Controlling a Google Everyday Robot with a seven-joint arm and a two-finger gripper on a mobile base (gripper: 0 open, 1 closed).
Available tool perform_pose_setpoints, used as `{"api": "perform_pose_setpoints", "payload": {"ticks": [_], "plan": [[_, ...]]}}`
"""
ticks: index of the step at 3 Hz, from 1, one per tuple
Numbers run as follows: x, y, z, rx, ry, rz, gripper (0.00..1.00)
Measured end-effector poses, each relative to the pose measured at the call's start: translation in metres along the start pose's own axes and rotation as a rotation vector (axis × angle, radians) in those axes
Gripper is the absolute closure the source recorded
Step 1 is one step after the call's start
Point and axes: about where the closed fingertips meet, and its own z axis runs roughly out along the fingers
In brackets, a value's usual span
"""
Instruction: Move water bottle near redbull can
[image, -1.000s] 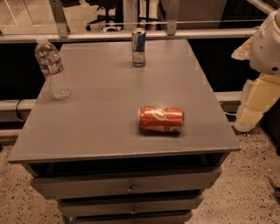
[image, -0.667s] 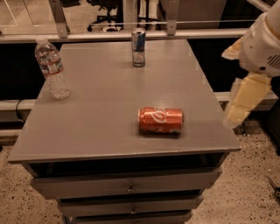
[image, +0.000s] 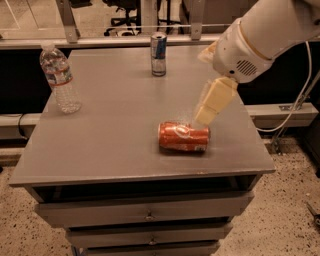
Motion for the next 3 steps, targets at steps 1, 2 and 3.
{"api": "perform_pose_setpoints", "payload": {"ticks": [1,2,3], "plan": [[-0.057,-0.005,0.021,0.002,-0.173,0.024,0.00],[-0.057,-0.005,0.021,0.002,-0.173,0.024,0.00],[-0.074,-0.011,0.042,0.008,-0.213,0.031,0.00]]}}
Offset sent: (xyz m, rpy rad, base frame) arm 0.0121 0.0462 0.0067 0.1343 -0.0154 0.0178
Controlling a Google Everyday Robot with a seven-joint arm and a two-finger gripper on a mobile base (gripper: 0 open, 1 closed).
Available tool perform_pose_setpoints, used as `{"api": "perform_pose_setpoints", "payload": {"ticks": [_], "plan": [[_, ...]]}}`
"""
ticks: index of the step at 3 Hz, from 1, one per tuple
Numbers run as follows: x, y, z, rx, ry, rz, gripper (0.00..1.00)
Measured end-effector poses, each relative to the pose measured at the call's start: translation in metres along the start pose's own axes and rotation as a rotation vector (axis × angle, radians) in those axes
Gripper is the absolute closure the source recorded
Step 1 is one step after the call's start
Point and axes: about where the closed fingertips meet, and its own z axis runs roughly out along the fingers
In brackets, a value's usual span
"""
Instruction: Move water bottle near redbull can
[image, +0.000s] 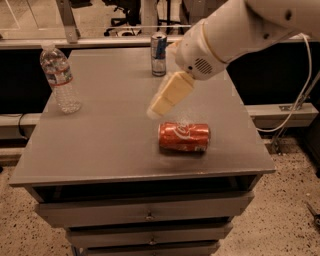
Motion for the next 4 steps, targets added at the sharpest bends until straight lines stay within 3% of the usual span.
{"api": "perform_pose_setpoints", "payload": {"ticks": [2,4], "plan": [[-0.071,-0.003,0.113,-0.050,-0.221,-0.043,0.00],[-0.109,-0.018,0.188,-0.048,-0.393,-0.040,0.00]]}}
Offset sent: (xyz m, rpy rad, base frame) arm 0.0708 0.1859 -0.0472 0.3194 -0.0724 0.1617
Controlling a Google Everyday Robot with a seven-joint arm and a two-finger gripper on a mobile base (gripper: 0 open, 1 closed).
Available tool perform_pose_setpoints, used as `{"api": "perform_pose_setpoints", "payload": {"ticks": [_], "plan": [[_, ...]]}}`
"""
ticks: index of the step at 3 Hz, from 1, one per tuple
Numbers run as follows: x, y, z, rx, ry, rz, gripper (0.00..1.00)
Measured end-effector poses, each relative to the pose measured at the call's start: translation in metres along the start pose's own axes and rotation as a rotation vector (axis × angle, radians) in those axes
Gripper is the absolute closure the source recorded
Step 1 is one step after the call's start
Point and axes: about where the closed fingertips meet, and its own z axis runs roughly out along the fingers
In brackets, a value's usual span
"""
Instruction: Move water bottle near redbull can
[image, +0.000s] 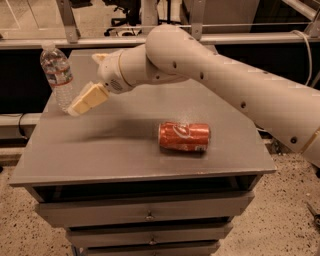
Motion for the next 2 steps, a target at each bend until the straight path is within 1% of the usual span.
{"api": "perform_pose_setpoints", "payload": {"ticks": [1,2], "plan": [[-0.004,-0.009,0.029,-0.011,-0.077,0.027,0.00],[-0.015,-0.014,0.055,-0.033,-0.145,0.047,0.00]]}}
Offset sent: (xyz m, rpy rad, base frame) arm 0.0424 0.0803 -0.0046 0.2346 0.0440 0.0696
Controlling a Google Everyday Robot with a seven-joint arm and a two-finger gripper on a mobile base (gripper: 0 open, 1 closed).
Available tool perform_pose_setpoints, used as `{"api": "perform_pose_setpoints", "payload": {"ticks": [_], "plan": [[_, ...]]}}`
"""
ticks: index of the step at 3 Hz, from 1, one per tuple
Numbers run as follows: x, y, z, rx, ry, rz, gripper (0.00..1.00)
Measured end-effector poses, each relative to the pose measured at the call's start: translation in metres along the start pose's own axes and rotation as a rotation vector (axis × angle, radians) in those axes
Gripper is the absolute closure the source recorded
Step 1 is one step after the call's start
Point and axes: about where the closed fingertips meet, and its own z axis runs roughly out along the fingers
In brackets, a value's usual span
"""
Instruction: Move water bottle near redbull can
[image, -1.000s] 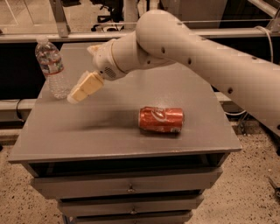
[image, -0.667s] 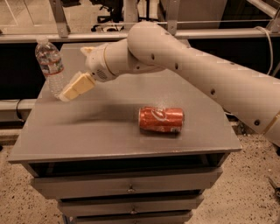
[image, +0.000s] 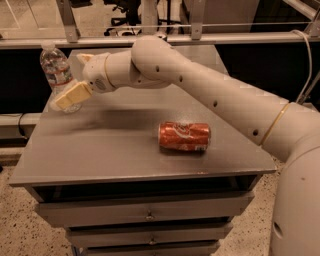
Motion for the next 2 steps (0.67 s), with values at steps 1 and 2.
{"api": "perform_pose_setpoints", "payload": {"ticks": [1,2], "plan": [[-0.005,-0.003,0.023,-0.024,-0.043,0.027,0.00],[-0.006,-0.006,0.035,-0.029,-0.066,0.042,0.17]]}}
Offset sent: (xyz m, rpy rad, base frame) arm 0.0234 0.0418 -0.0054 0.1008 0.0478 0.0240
